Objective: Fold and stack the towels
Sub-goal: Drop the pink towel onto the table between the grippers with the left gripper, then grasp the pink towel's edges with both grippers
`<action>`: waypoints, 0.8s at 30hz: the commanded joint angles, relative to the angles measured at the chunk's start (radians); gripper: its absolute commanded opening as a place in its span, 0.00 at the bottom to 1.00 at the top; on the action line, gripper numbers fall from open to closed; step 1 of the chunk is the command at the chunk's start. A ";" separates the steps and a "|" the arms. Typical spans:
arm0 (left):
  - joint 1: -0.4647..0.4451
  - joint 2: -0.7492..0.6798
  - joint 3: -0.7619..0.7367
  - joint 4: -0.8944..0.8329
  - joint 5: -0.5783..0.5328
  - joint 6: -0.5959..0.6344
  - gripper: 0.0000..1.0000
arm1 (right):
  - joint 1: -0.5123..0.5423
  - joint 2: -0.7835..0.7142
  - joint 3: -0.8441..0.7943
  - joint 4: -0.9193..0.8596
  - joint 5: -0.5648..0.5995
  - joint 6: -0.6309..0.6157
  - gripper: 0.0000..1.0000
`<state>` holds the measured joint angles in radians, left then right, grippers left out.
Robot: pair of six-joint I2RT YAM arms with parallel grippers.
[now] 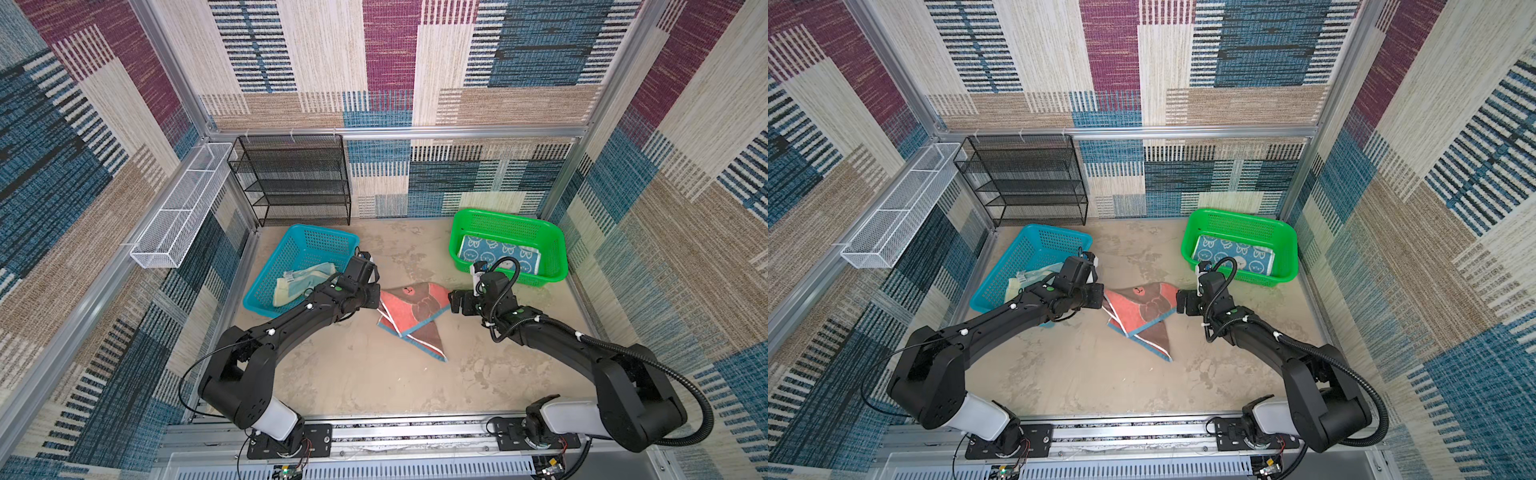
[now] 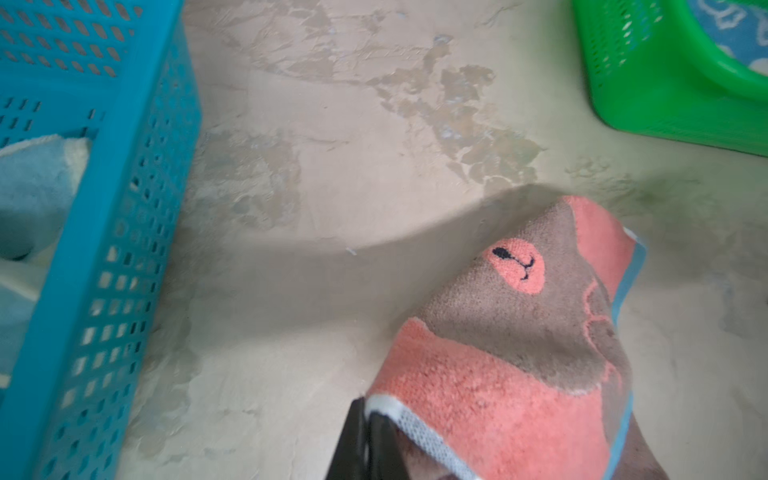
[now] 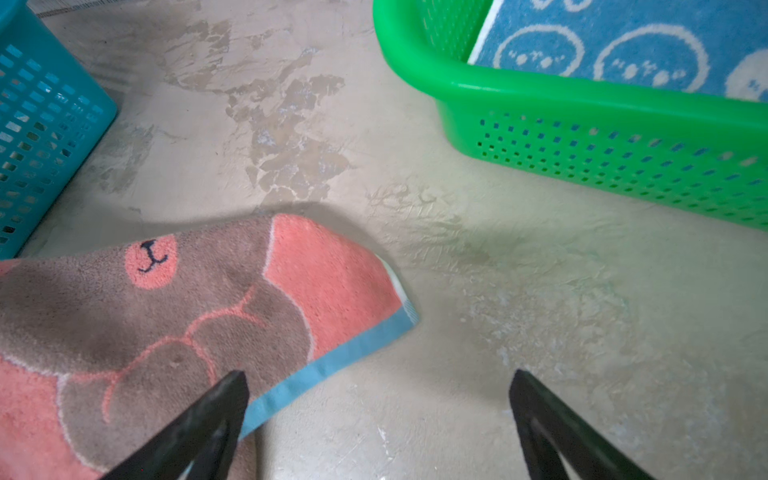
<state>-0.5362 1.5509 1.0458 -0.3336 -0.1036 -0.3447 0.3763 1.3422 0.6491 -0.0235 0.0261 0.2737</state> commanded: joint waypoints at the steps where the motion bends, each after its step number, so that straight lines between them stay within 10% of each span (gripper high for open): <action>1: 0.004 0.016 0.039 -0.093 -0.058 0.015 0.48 | 0.003 0.005 0.007 0.014 0.001 -0.006 1.00; 7: -0.018 -0.014 0.043 -0.125 -0.038 0.055 0.63 | 0.003 0.036 0.032 0.017 0.008 -0.016 1.00; 16: -0.113 -0.077 -0.030 -0.089 0.091 0.087 0.39 | 0.003 0.141 0.122 -0.023 0.001 -0.041 1.00; 24: -0.293 -0.061 -0.088 -0.016 0.053 0.070 0.41 | 0.002 0.199 0.158 -0.026 0.013 -0.006 1.00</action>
<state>-0.7994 1.4879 0.9668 -0.3962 -0.0448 -0.2848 0.3794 1.5291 0.7914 -0.0441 0.0265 0.2470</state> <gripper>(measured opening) 0.408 0.998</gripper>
